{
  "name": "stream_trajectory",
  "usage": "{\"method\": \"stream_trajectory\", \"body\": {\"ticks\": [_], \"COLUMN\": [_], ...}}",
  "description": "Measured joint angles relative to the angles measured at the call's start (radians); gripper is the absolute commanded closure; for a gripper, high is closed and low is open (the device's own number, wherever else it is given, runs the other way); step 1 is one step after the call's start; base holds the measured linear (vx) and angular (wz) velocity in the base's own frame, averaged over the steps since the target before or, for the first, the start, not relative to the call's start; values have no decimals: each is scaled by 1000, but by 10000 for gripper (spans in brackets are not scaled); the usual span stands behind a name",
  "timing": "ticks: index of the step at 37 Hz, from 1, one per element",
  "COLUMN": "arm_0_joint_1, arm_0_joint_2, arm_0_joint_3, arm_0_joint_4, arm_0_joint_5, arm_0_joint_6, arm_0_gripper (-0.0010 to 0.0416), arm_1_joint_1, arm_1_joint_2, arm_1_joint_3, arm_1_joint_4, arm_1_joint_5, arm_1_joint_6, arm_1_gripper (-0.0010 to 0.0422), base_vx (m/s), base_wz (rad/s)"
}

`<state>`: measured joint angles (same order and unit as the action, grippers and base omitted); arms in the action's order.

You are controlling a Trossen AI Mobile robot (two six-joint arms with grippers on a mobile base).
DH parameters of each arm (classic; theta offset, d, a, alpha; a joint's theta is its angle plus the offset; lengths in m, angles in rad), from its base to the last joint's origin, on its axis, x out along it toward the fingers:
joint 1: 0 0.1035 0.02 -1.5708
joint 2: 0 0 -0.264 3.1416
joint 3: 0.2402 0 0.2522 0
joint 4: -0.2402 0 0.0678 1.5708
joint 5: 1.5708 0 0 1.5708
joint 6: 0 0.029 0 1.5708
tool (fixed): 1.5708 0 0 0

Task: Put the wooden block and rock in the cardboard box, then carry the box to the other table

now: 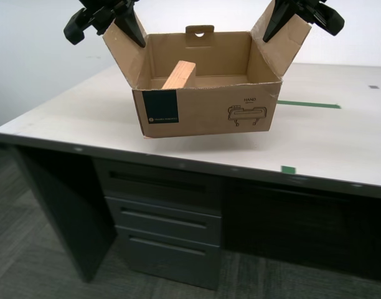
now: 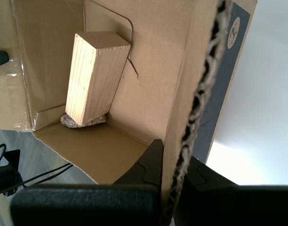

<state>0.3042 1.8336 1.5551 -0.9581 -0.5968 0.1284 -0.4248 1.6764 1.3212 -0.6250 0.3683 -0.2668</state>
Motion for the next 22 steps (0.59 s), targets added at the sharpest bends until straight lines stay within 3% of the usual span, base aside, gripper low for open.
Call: {"method": "stream_trajectory", "body": {"ticks": [12, 22], "arm_0_joint_1": [3, 16], "arm_0_joint_2": [0, 0], "arm_0_joint_3": [0, 0], "arm_0_joint_4": [2, 10], "arm_0_joint_5": [1, 3], "arm_0_joint_6": [12, 60], "arm_0_gripper": [406, 406], "arm_1_joint_1": [1, 3], "arm_1_joint_2": [0, 0], "arm_1_joint_3": [0, 0], "arm_1_joint_4": [0, -2], "arm_1_joint_5": [0, 0], "arm_1_joint_6": [6, 16], "arm_1_gripper": [413, 413], "base_vx": [-80, -87], "base_wz": [428, 460]}}
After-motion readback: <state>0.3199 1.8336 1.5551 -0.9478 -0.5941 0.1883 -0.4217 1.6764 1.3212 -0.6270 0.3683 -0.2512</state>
